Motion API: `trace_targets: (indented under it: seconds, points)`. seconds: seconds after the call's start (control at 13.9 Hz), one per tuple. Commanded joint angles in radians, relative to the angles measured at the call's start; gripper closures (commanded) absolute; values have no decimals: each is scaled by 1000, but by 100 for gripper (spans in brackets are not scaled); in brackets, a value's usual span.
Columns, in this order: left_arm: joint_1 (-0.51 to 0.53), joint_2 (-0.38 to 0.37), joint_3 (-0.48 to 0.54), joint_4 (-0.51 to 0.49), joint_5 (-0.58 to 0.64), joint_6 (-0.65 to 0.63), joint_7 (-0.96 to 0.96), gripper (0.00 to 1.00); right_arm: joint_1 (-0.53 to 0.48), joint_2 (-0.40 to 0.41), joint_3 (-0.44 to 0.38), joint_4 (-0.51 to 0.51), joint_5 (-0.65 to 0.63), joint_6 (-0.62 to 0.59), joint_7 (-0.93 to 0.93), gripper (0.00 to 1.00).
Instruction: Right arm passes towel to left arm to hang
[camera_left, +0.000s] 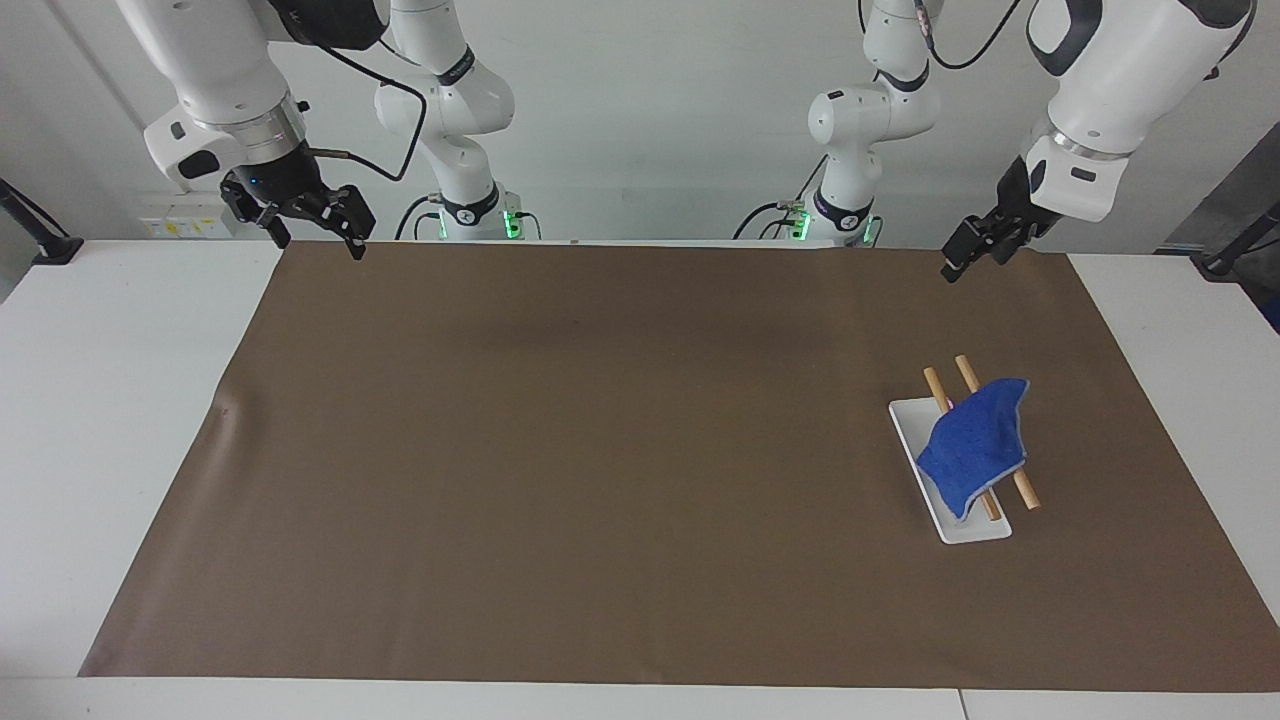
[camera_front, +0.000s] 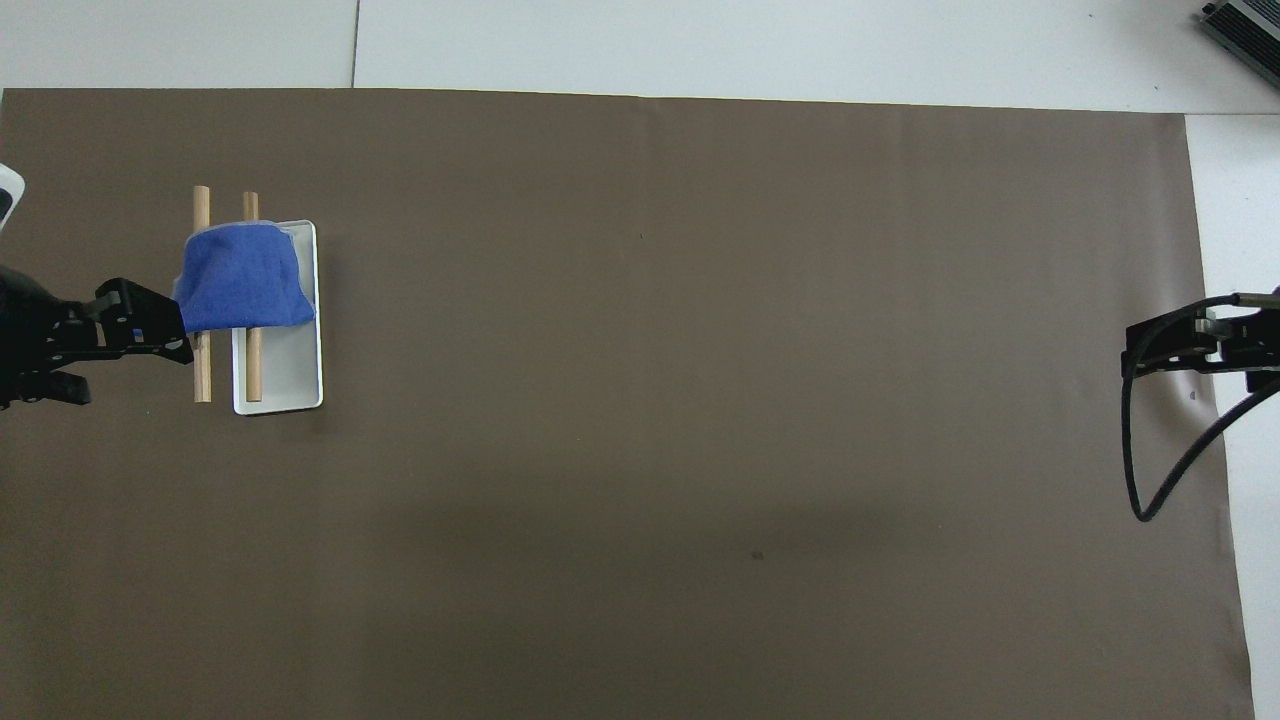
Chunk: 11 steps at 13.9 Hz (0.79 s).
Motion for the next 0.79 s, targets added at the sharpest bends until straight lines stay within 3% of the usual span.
trace_targets:
  seconds: [0.0, 0.36, 0.72]
  points:
    - [12, -32, 16, -9, 33, 2, 79, 3, -9, -24, 0, -25, 19, 11, -30, 0]
    - [12, -32, 42, -38, 29, 151, 127, 0, -9, -22, 0, -25, 19, 11, -30, 0]
    - [12, -33, 65, -36, 29, 109, 226, 0, -9, -22, 0, -25, 19, 10, -30, 0]
